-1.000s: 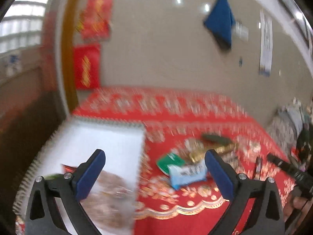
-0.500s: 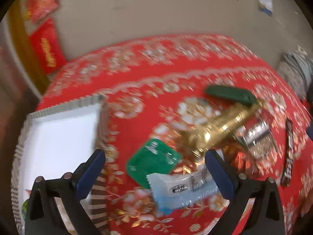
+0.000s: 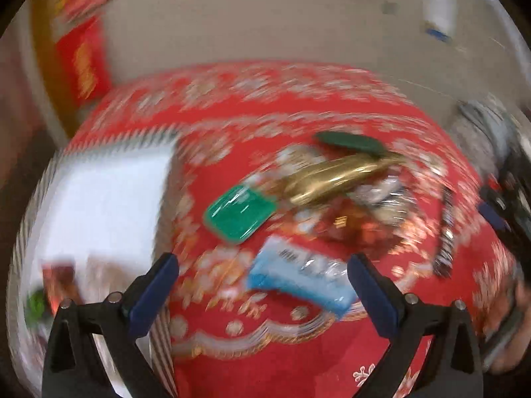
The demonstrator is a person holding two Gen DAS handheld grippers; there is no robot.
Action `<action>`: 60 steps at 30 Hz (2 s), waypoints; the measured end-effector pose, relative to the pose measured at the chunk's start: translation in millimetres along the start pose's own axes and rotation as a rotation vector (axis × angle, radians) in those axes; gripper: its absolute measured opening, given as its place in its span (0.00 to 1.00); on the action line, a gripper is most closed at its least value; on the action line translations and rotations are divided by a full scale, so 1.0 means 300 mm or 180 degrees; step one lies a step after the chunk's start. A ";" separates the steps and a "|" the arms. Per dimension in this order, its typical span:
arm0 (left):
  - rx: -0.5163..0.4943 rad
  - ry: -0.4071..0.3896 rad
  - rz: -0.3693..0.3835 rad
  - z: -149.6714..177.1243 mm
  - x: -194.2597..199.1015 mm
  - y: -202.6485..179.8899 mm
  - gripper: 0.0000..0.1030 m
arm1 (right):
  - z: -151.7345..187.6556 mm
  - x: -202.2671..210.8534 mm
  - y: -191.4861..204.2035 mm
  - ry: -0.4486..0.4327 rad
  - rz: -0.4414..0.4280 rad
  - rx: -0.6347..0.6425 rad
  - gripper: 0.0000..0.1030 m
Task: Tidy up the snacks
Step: 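Move both tools back over the remaining snacks, then grasp the Nescafé stick with the right gripper while the left gripper grasps the blue-white wafer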
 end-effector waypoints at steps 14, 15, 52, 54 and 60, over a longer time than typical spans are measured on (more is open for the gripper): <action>0.0407 -0.0098 -0.0316 0.091 -0.049 -0.041 0.98 | 0.010 0.004 0.019 0.0011 0.0032 0.0086 0.65; 0.0358 -0.0129 -0.0307 0.093 -0.043 -0.041 0.95 | 0.009 0.002 0.018 0.0013 0.0024 0.0092 0.65; 0.0117 -0.0583 0.0109 0.037 0.002 -0.029 0.29 | 0.121 -0.076 0.183 0.0612 0.0723 0.0801 0.67; 0.0141 -0.0589 0.0127 0.037 0.000 -0.029 0.29 | 0.134 -0.093 0.230 0.0629 0.0848 0.0983 0.67; 0.0264 -0.0567 0.0176 0.041 -0.001 -0.005 0.29 | 0.143 -0.132 0.280 0.0594 0.1160 0.1524 0.45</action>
Point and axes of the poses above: each gripper's, at about its wrist camera, not at the fingertips, and x roughly against the way its jaws point, y to its left, z to its underside, the point moved 3 cm from there along -x, roughly the way its jaws point, and after that the axes turned 14 degrees about z, right-handed, at the moved point
